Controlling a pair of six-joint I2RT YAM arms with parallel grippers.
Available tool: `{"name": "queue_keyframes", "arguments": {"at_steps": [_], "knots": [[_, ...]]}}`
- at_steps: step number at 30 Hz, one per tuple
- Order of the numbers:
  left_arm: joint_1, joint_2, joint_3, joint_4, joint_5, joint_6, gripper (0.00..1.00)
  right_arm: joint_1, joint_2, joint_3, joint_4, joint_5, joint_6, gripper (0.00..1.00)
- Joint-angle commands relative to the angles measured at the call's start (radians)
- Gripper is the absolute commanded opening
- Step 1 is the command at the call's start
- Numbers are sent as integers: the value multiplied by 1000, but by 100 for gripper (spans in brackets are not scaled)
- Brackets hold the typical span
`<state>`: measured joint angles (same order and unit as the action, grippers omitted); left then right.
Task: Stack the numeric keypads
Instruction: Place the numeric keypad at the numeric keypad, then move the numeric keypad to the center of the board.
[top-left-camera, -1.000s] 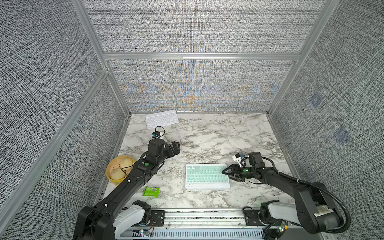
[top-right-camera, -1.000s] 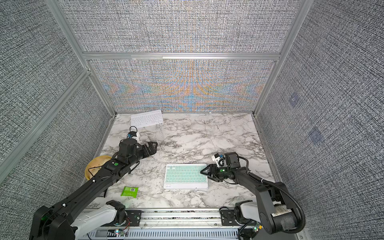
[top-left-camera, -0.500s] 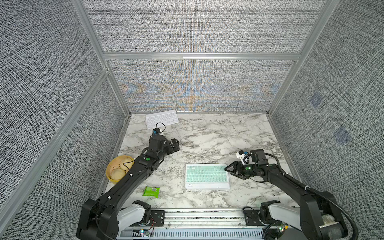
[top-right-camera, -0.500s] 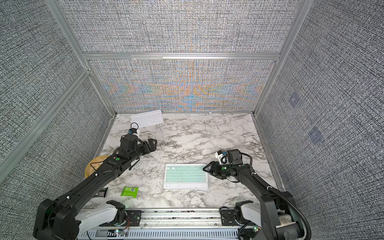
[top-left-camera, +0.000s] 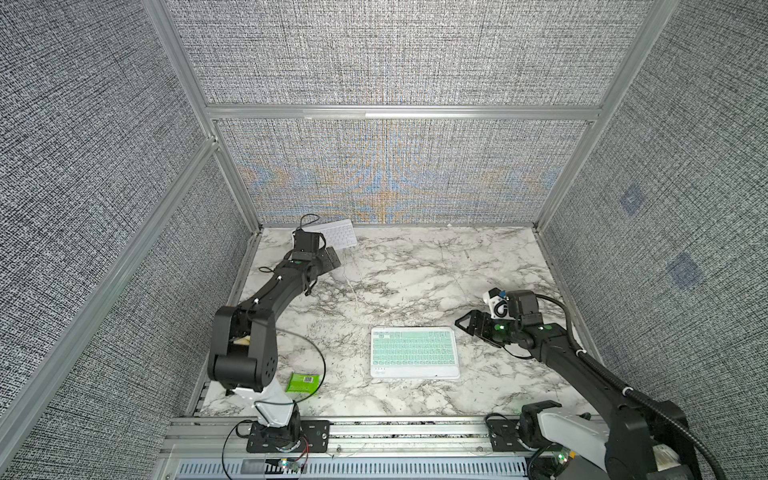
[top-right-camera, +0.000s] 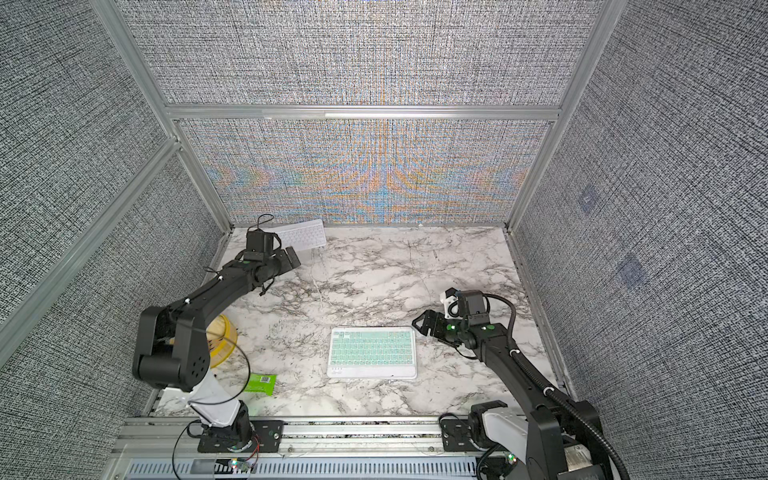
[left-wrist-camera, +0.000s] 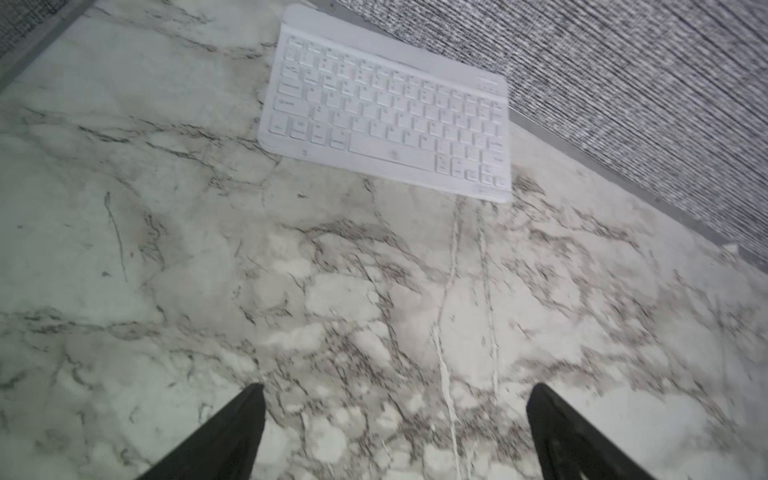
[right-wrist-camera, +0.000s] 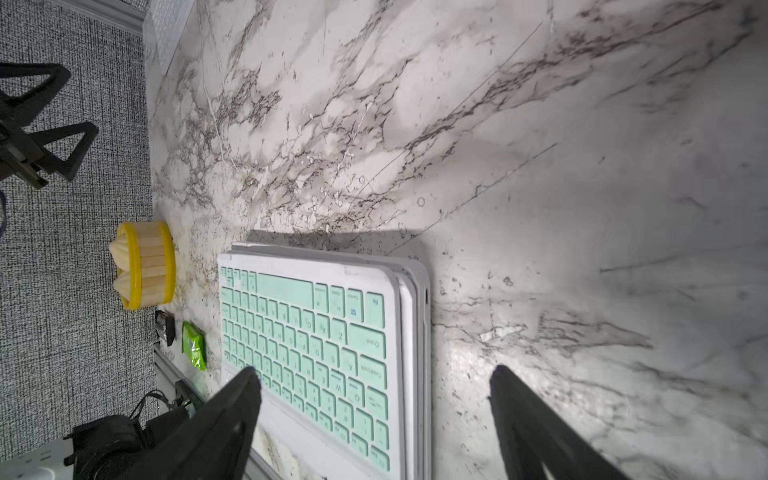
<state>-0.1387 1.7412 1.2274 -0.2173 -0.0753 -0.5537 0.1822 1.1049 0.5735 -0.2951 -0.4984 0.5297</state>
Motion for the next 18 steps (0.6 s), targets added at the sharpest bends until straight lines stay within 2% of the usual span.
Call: {"name": "queue_keyframes", "arguments": {"at_steps": [1, 10, 11, 12, 18], "knots": [[60, 110, 111, -5, 37, -2, 99, 3, 8, 18, 35, 39, 20, 88], [154, 500, 536, -82, 28, -34, 99, 33, 72, 74, 79, 47, 25, 89], [161, 534, 573, -93, 17, -45, 99, 45, 83, 87, 82, 46, 19, 91], [166, 563, 606, -97, 8, -57, 99, 55, 91, 98, 81, 52, 14, 99], [201, 708, 755, -58, 33, -113, 99, 107, 172, 174, 79, 108, 4, 99]]}}
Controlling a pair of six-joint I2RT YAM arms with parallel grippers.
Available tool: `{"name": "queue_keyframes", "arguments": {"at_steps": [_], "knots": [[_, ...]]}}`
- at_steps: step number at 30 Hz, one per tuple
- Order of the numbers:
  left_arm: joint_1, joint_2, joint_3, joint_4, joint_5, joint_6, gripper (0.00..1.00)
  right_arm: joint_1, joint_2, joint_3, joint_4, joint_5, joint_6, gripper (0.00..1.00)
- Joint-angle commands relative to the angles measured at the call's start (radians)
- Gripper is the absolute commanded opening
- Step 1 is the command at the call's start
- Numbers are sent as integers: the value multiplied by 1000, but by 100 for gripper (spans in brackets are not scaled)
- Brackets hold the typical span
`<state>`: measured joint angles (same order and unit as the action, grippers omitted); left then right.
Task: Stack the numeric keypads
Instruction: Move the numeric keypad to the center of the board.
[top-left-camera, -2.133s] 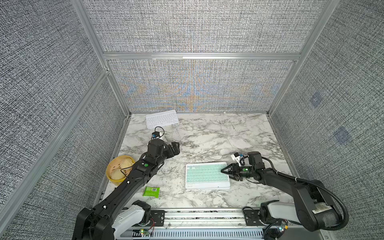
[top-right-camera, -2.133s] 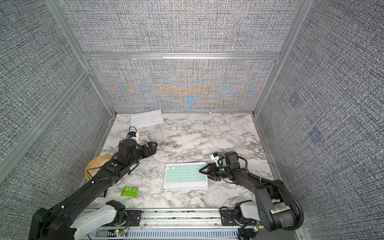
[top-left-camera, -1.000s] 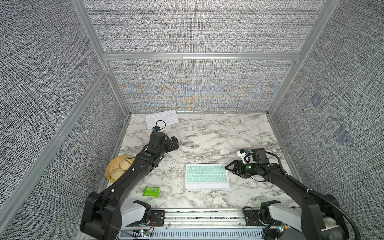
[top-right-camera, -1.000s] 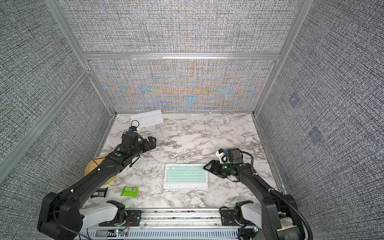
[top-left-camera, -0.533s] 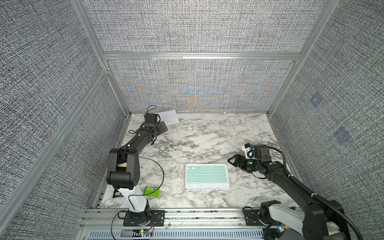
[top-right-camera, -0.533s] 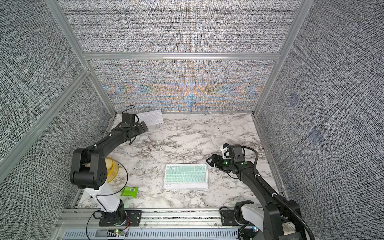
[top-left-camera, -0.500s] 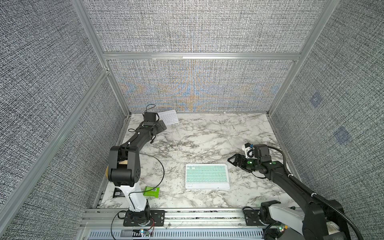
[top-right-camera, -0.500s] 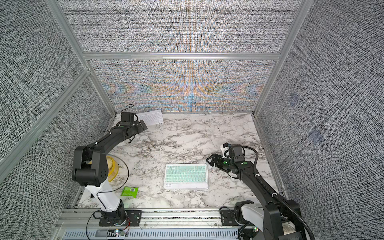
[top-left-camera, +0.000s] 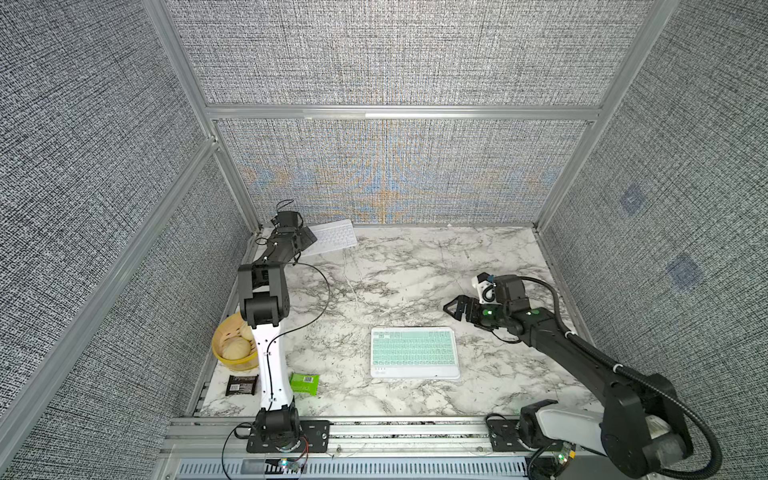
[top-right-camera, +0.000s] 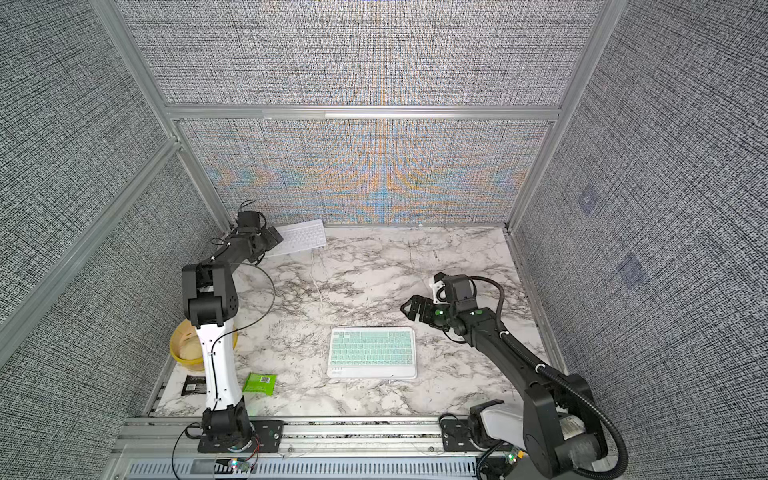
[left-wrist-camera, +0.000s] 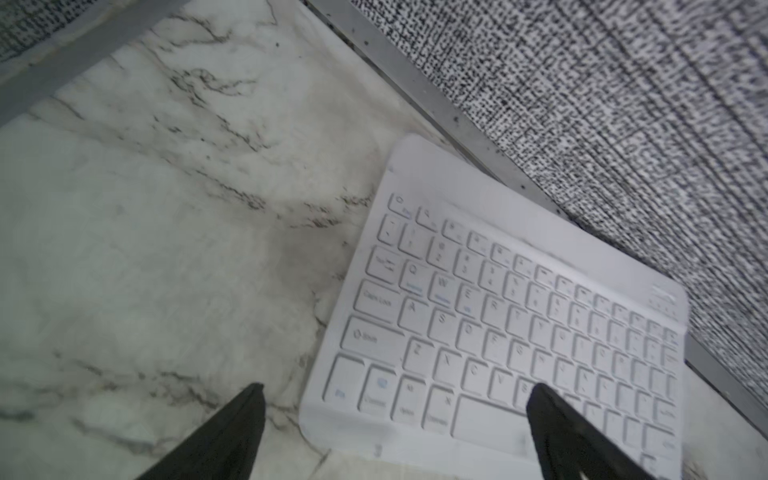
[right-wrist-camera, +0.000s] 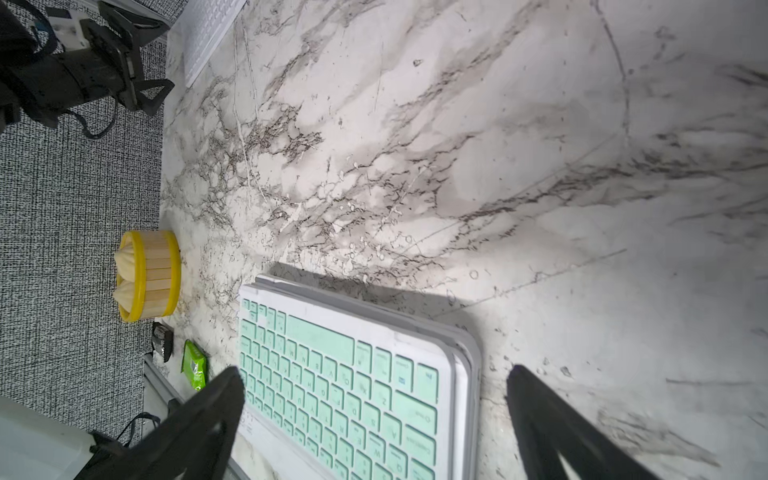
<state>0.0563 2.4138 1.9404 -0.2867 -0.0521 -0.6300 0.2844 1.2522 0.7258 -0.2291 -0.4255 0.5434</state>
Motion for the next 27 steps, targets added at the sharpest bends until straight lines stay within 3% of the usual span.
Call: {"name": "queue_keyframes", "arguments": {"at_steps": [1, 7, 14, 22, 27], "knots": [[10, 60, 77, 2, 8, -46, 99, 6, 41, 33, 17, 36, -8, 99], [18, 221, 301, -60, 68, -70, 99, 8, 129, 77, 62, 35, 10, 99], [11, 401, 548, -114, 250, -107, 99, 7, 259, 150, 165, 57, 31, 99], [-28, 407, 542, -125, 471, -60, 98, -24, 518, 442, 211, 68, -3, 99], [-97, 304, 342, -29, 508, -50, 98, -38, 693, 583, 287, 45, 51, 99]]}}
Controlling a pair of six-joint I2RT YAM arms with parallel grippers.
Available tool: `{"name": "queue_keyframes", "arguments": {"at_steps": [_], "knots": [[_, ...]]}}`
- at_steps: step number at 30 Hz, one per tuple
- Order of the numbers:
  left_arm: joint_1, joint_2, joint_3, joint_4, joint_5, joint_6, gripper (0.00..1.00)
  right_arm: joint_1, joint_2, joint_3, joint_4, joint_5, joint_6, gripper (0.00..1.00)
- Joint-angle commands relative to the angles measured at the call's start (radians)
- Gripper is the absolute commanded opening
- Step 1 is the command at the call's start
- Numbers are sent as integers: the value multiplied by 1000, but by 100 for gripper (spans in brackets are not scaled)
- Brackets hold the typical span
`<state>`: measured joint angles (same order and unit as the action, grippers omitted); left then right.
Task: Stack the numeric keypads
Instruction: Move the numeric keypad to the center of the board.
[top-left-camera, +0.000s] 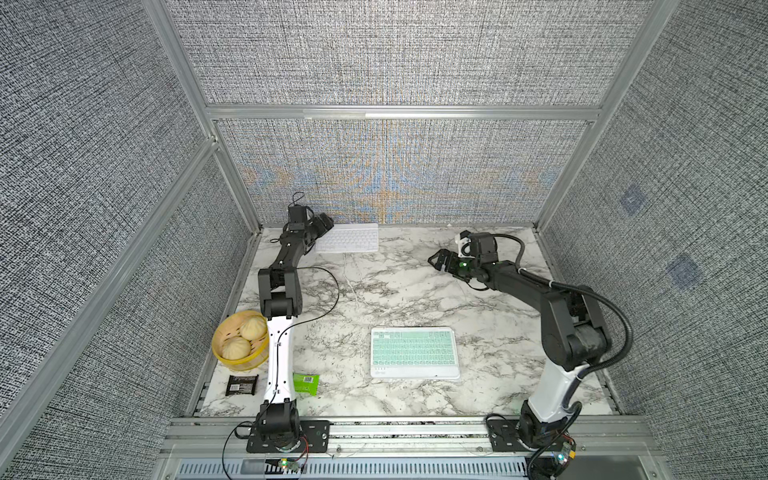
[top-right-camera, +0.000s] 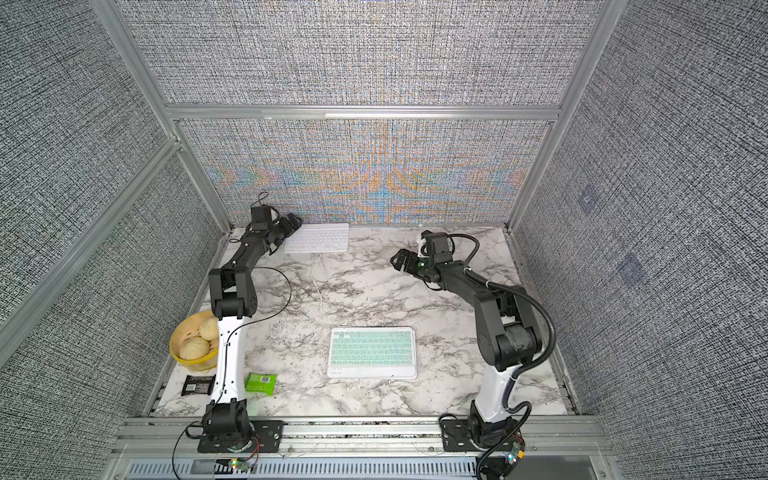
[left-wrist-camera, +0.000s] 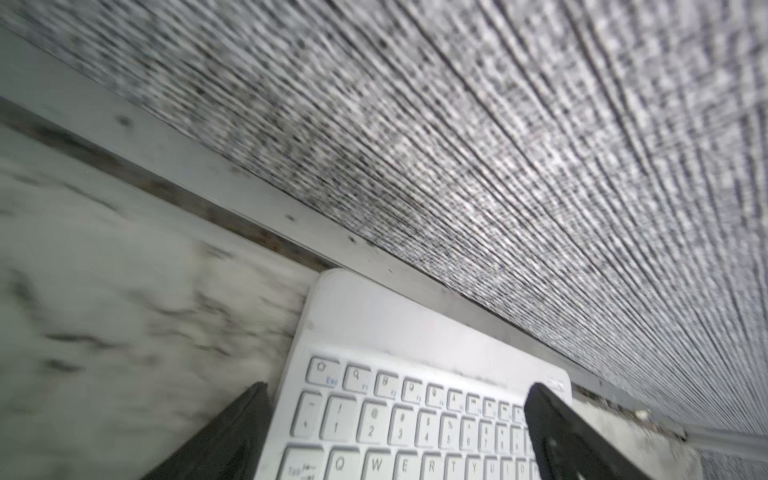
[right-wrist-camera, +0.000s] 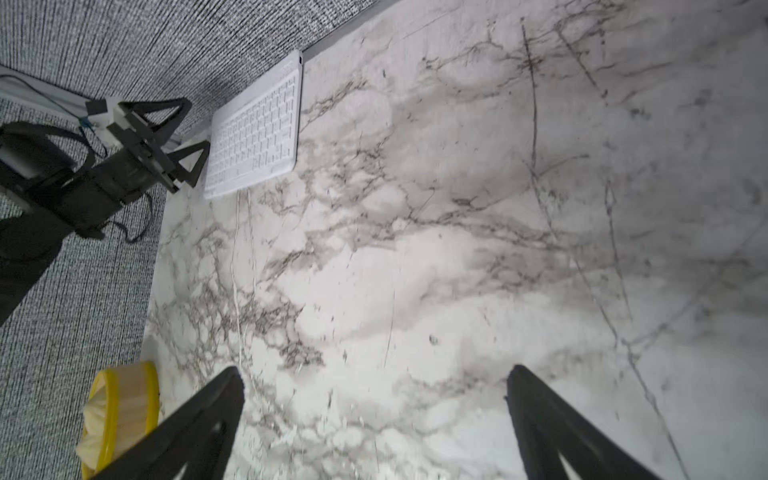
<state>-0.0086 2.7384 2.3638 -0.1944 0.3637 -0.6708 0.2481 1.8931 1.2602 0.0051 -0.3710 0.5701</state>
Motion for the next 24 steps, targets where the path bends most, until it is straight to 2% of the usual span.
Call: {"name": "queue_keyframes", "arguments": {"at_steps": [1, 3, 8, 15, 20, 24], "knots": [[-48, -42, -114, -105, 98, -9, 98, -4, 90, 83, 53, -9, 28, 99], [-78, -70, -158, -78, 112, -5, 97, -10, 155, 145, 55, -14, 30, 99], [-152, -82, -161, -88, 154, 20, 97, -18, 310, 302, 63, -46, 60, 99], [-226, -62, -114, -112, 161, 43, 97, -23, 446, 451, 50, -13, 71, 99], [-269, -40, -80, -140, 152, 47, 97, -14, 557, 605, -34, -49, 73, 99], [-296, -38, -81, -144, 153, 43, 97, -3, 593, 649, -80, -74, 56, 98]]}}
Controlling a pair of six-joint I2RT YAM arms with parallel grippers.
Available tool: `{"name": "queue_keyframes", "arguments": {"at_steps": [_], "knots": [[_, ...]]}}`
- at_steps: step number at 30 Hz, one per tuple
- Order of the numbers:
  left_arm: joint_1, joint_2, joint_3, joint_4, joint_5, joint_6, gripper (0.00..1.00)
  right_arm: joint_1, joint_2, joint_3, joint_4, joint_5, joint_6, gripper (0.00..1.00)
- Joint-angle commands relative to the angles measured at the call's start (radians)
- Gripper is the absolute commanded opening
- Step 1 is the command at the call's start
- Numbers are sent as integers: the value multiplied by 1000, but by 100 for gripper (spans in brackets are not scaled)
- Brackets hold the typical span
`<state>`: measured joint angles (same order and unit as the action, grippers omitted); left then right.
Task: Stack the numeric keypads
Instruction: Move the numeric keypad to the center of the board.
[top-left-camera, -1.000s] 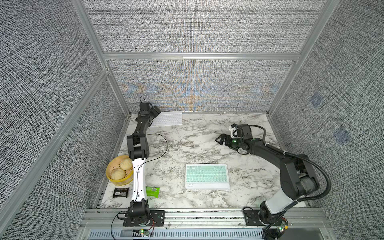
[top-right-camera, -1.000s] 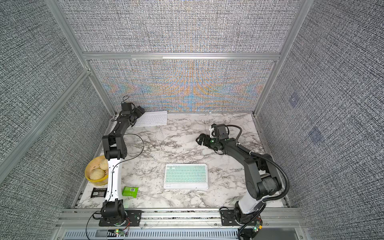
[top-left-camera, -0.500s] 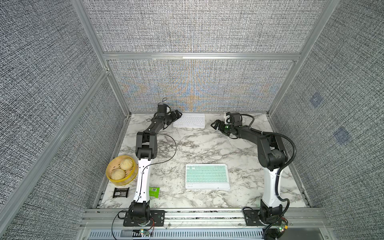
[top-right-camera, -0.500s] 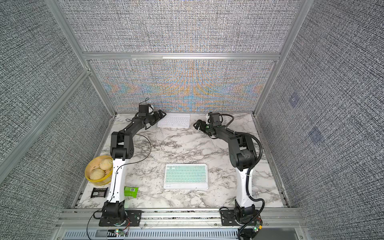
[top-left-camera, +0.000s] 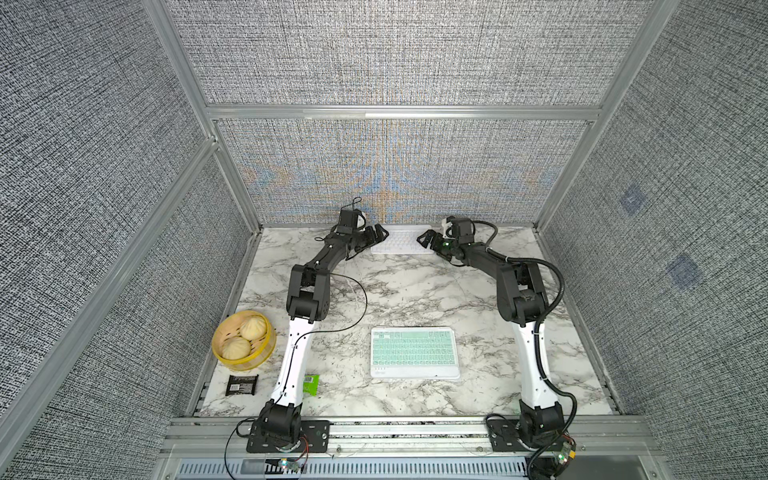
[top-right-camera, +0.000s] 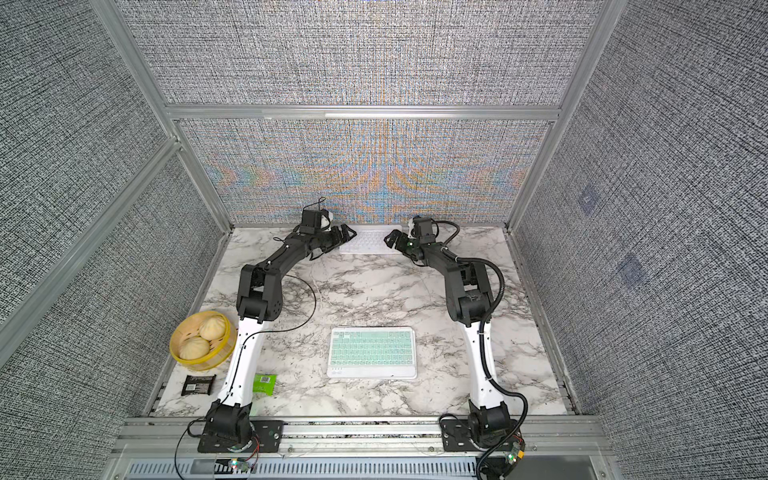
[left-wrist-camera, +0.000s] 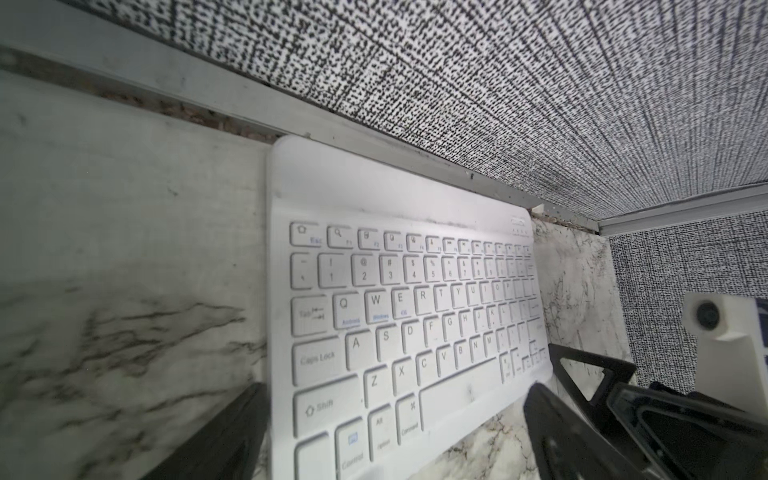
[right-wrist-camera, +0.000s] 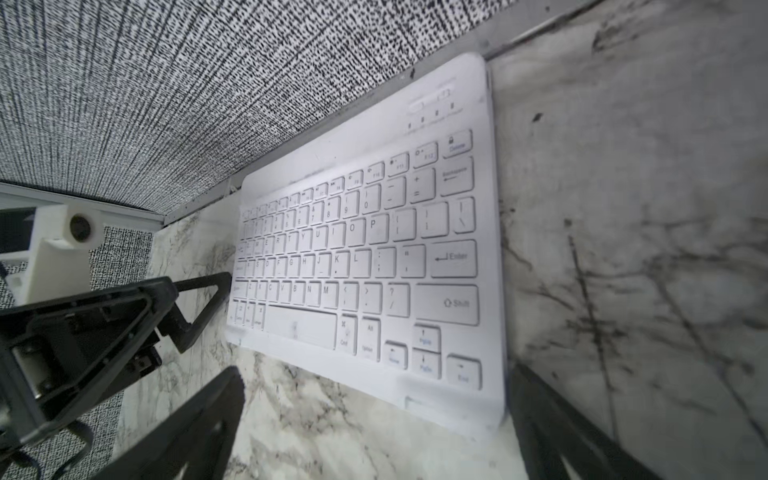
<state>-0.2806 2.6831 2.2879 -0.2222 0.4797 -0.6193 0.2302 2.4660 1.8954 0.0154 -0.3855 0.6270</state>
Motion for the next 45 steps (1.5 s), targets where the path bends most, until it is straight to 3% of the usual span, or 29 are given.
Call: {"name": "queue_keyframes", "arguments": {"at_steps": [1, 6, 15, 24, 30, 37, 45], "knots": [[-31, 17, -5, -118, 39, -10, 97, 20, 21, 9, -92, -67, -1, 99], [-76, -17, -67, -94, 60, -12, 96, 39, -36, -87, -59, -109, -28, 98], [-143, -209, -378, 69, 75, -39, 95, 58, -244, -397, 67, -141, -42, 98], [-219, -533, -891, 335, 29, -131, 94, 79, -514, -829, 221, -159, -7, 98], [-234, -747, -1180, 451, -28, -182, 94, 85, -625, -1019, 283, -156, 17, 98], [-235, -749, -1237, 470, -32, -203, 94, 84, -659, -1074, 380, -225, 87, 98], [-233, -671, -1194, 498, 4, -223, 93, 75, -576, -1125, 720, -386, 319, 91]]}}
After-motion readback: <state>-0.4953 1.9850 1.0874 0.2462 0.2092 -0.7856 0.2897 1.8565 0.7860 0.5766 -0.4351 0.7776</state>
